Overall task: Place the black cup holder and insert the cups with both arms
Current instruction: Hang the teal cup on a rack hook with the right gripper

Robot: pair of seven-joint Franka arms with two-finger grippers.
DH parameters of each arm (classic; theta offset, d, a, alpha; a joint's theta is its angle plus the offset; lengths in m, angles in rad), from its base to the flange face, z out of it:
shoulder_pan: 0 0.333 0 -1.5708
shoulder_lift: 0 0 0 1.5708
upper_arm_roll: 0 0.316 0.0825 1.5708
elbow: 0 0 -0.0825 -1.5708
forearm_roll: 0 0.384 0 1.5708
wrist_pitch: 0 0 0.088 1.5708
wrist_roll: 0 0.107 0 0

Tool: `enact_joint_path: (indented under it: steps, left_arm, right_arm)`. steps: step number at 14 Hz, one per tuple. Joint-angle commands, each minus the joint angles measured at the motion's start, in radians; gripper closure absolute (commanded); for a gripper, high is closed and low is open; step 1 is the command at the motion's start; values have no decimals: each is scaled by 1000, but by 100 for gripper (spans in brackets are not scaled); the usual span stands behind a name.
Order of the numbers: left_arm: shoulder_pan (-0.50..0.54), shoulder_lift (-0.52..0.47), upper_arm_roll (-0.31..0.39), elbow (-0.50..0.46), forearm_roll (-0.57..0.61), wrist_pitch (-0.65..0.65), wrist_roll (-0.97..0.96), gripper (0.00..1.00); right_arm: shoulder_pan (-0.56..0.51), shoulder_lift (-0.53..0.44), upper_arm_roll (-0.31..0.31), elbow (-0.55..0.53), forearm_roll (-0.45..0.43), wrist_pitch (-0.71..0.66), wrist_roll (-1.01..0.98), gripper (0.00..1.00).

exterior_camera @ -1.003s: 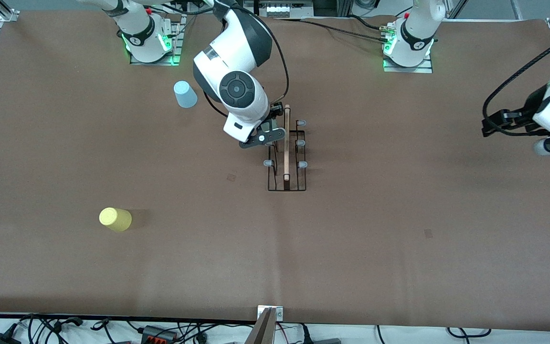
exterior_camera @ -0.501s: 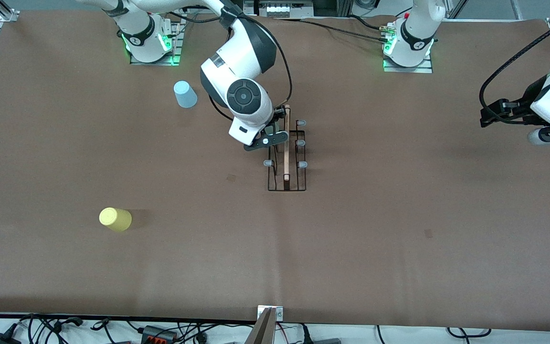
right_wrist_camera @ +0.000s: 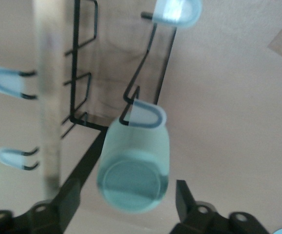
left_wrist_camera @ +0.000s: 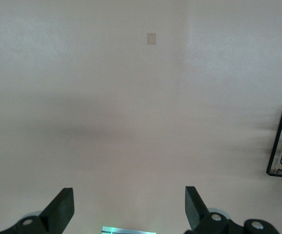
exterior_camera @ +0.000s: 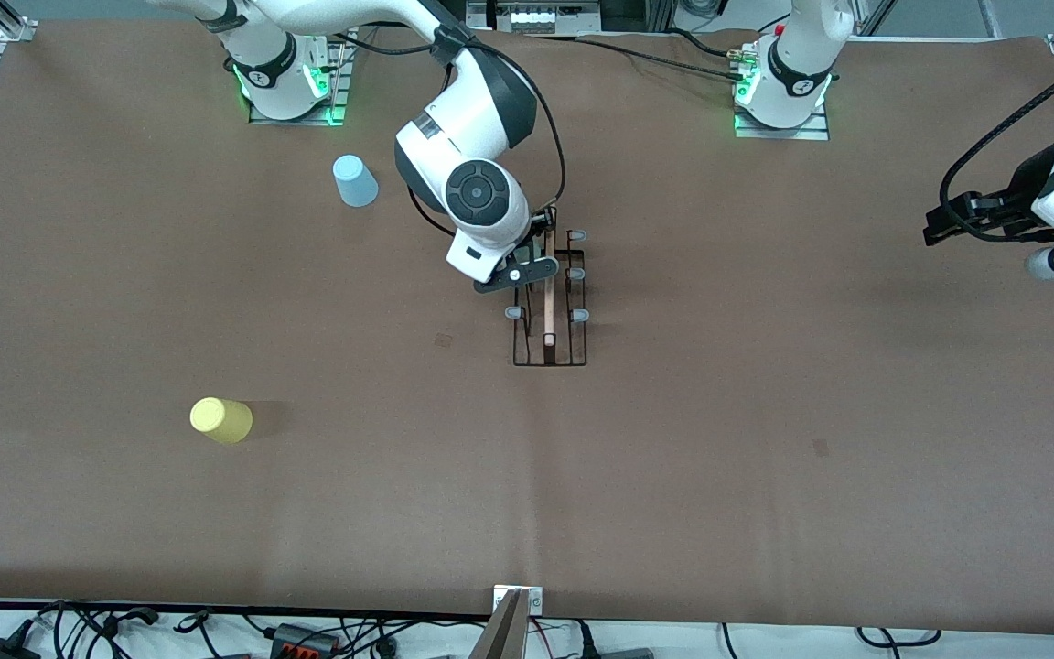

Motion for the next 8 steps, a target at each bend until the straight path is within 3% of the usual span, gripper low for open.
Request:
enact_joint_path:
  steps: [1,3,6,8]
  left_arm:
    - [-2,-21,-2,-18,-28,-1,-13,0]
    - [-2,-22,-3,-18,-30,-4,-13,0]
    - [-2,-21,-3,-18,-30,-4,-13,0]
    - [-2,-21,-3,-18,-30,-4,-11,0]
  right_arm:
    - [-1,1,-9,88,16,-67,96,0]
    - [-4,-28,-31,134,4,-135,130,0]
    - [-17,-58,-151,162,-10,-189,144,0]
    - [-15,-58,-239,160,-109,-189,147,0]
